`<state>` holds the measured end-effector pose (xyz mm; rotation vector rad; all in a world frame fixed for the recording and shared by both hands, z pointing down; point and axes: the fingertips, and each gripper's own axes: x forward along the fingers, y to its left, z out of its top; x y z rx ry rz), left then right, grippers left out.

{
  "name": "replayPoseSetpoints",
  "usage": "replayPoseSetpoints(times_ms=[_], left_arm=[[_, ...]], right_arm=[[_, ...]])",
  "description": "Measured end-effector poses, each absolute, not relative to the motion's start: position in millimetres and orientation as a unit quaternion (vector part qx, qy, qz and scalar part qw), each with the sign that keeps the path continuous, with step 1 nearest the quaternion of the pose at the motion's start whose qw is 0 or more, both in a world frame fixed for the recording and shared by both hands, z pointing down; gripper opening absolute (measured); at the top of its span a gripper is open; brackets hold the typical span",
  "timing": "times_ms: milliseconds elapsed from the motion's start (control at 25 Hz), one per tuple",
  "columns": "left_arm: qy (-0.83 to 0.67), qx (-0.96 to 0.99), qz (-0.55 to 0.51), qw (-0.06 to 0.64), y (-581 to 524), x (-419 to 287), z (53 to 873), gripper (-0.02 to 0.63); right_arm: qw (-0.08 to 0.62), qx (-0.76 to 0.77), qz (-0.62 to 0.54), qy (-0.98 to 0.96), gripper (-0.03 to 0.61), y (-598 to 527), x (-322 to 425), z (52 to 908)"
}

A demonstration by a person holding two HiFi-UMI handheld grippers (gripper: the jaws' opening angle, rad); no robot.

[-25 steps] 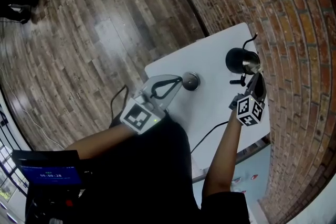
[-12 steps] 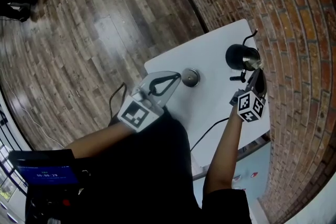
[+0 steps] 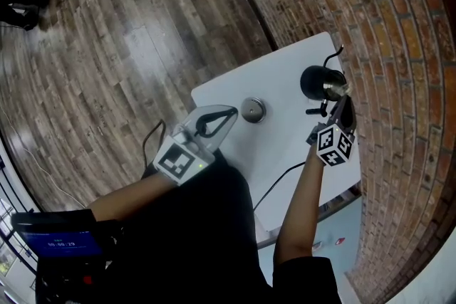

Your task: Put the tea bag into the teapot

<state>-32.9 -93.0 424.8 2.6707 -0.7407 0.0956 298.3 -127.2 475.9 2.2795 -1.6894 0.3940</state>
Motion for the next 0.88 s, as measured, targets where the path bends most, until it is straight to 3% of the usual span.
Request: replayPoseSetpoints(times_ms=[240, 880], left_arm=[[-0.262, 0.943, 0.044, 0.199, -85, -36, 432, 0.0], [-0.245, 0.951, 0.037, 0.185, -63, -21, 420, 0.0]], right_arm=[[0.127, 0.797, 0.148, -0.571, 0.104, -127, 306, 477], [0.12, 0.792, 0.136, -0.583, 0.102, -95, 300, 462]])
